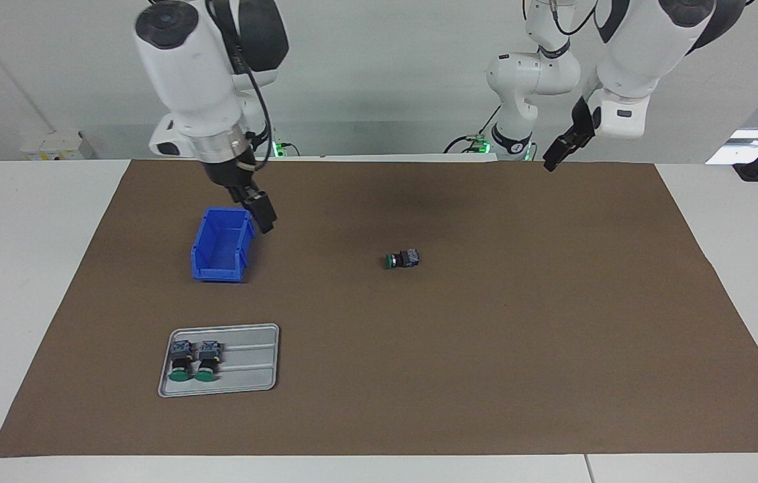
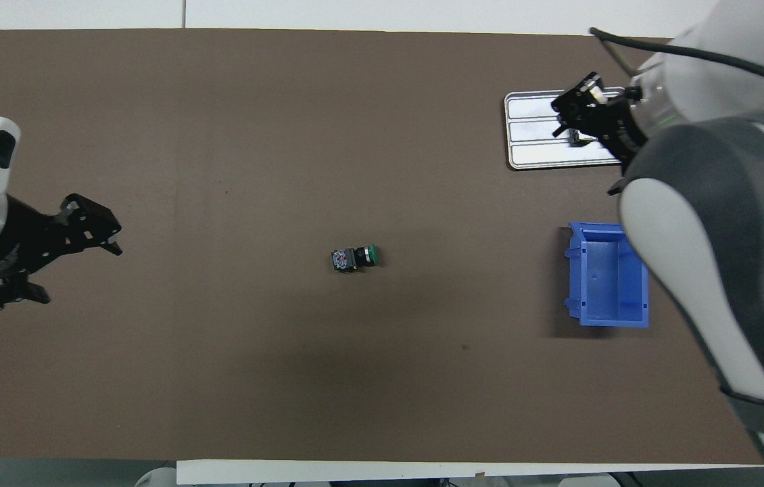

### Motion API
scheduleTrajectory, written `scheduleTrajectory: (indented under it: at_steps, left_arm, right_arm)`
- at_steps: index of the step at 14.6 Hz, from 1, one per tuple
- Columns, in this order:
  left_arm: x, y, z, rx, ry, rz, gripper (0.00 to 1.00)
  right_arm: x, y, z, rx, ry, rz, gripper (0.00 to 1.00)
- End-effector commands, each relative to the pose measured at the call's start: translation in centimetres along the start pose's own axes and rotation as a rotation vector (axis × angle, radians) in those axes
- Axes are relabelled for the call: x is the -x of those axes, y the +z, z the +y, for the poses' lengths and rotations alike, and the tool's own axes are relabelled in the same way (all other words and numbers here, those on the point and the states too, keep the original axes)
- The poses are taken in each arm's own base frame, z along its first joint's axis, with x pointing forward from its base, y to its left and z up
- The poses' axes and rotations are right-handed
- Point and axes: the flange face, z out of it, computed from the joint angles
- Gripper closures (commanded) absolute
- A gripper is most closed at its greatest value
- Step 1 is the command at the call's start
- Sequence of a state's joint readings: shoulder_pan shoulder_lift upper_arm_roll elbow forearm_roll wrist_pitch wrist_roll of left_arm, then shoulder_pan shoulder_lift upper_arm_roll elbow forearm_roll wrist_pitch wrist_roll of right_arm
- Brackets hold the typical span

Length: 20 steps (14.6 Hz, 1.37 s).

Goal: Place and press button with both arms
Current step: 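Release the button on the table while the left gripper moves in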

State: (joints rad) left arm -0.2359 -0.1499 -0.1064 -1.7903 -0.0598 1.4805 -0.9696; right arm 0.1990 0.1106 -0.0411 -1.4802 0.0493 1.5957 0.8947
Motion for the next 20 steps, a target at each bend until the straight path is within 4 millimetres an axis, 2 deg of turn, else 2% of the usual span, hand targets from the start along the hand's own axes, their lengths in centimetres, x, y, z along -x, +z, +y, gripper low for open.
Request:
scheduleTrajectory:
  at_steps: [1, 2, 4, 5, 6, 7, 9, 11, 14, 15, 16, 17, 19, 20]
  left_arm:
    - [2.9, 1.7, 2.0, 0.064, -0.141, -0.032, 0.0]
    - [3.5, 2.1, 2.9, 0.069, -0.208, -0.046, 0.0]
    - [6.7, 4.6, 6.9, 0.079, -0.365, -0.041, 0.0]
    - [7.1, 5.2, 7.6, 0.079, -0.421, -0.043, 0.0]
    - [7.8, 6.0, 8.4, 0.064, -0.44, -0.05, 0.0]
    - [9.7, 7.1, 9.7, 0.049, -0.433, -0.05, 0.0]
    - [10.4, 8.9, 11.8, 0.053, -0.485, -0.051, 0.0]
    - [10.8, 9.1, 11.8, 0.043, -0.476, -0.054, 0.01]
    - [10.7, 8.9, 12.6, 0.103, -0.523, -0.085, 0.01]
    - [11.0, 10.5, 13.6, 0.11, -0.568, -0.087, 0.01]
    - [12.4, 12.6, 15.7, 0.126, -0.643, -0.09, 0.01]
    - [12.7, 14.2, 17.0, 0.136, -0.698, -0.096, 0.01]
    - [13.5, 16.5, 18.8, 0.137, -0.754, -0.099, 0.01]
    - [14.1, 18.3, 19.6, 0.113, -0.782, -0.073, 0.0]
  right_arm:
    - [-2.7, -2.1, 5.7, 0.009, -0.274, -0.011, 0.0]
    - [-3.7, -2.9, 7.9, 0.016, -0.34, -0.021, 0.0]
    - [-6.1, -4.0, 12.5, 0.025, -0.439, -0.044, 0.0]
    - [-7.0, -4.4, 14.5, 0.023, -0.484, -0.053, 0.0]
    - [-7.4, -4.4, 15.8, 0.027, -0.531, -0.075, 0.0]
    - [-7.1, -4.1, 16.3, 0.034, -0.592, -0.107, 0.0]
    - [-6.4, -4.0, 15.0, 0.031, -0.644, -0.091, 0.0]
    - [-5.5, -3.0, 12.5, 0.048, -0.693, -0.086, 0.0]
    - [-6.1, -1.7, 11.1, 0.046, -0.706, -0.072, 0.0]
    - [-6.0, -1.7, 11.2, 0.047, -0.706, -0.077, 0.0]
    - [-5.9, -1.7, 11.3, 0.052, -0.707, -0.086, 0.0]
    - [-5.9, -1.7, 11.4, 0.055, -0.71, -0.095, 0.0]
    - [-5.7, -1.6, 11.4, 0.058, -0.716, -0.105, 0.0]
    - [-5.6, -1.5, 11.3, 0.058, -0.718, -0.108, 0.0]
